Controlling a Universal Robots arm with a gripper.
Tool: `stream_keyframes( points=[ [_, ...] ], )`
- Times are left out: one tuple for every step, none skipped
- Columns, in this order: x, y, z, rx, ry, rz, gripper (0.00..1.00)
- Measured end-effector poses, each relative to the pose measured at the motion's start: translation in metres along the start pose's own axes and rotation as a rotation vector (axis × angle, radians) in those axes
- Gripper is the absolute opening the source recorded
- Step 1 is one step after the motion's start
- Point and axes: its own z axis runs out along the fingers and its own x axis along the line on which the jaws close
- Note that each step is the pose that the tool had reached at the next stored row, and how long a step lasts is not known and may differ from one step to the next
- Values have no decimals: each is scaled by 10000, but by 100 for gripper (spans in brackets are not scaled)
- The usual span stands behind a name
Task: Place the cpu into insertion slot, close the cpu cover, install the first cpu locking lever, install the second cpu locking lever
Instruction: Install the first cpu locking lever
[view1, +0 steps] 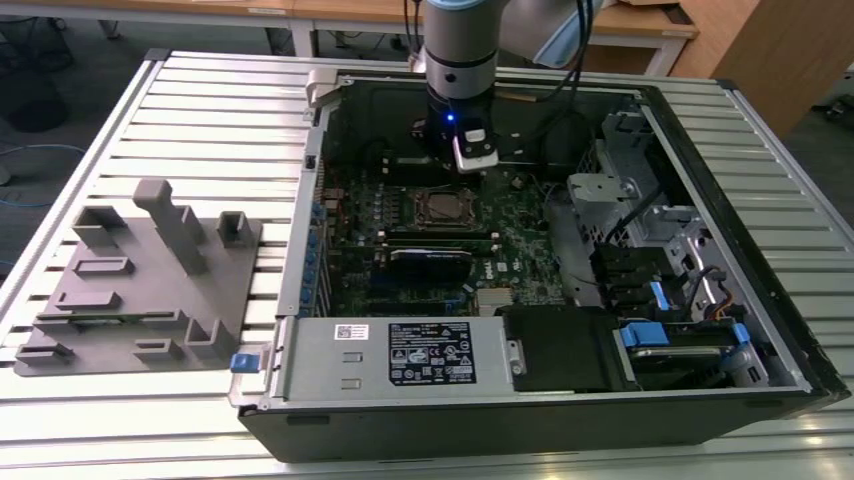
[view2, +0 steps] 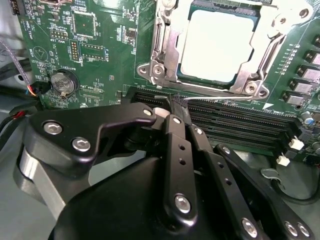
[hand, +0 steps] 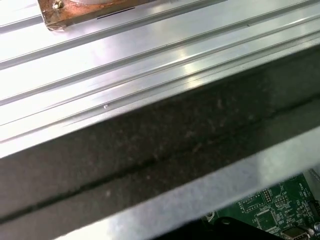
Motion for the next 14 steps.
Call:
stream_keyframes(
  points=[
    [1,0,2,7,-15,-2,11],
    [1,0,4,22,-49,-8,11],
    [0,-1,5,44,-87,-18,11],
    [1,-1,7,68,-127,-27,11],
    [1,-1,9,90,-164,-35,11],
    [1,-2,10,114,-200,-44,11],
    [1,-2,11,143,-237,-53,11],
    [1,-2,12,178,-280,-63,11],
    [1,-2,13,215,-322,-73,11],
    [1,-2,14,259,-365,-84,11],
    [2,-3,14,312,-407,-97,11],
    [4,-3,16,367,-449,-109,11],
    [9,-2,16,417,-488,-119,11],
    [14,0,18,460,-522,-129,11]
  ],
)
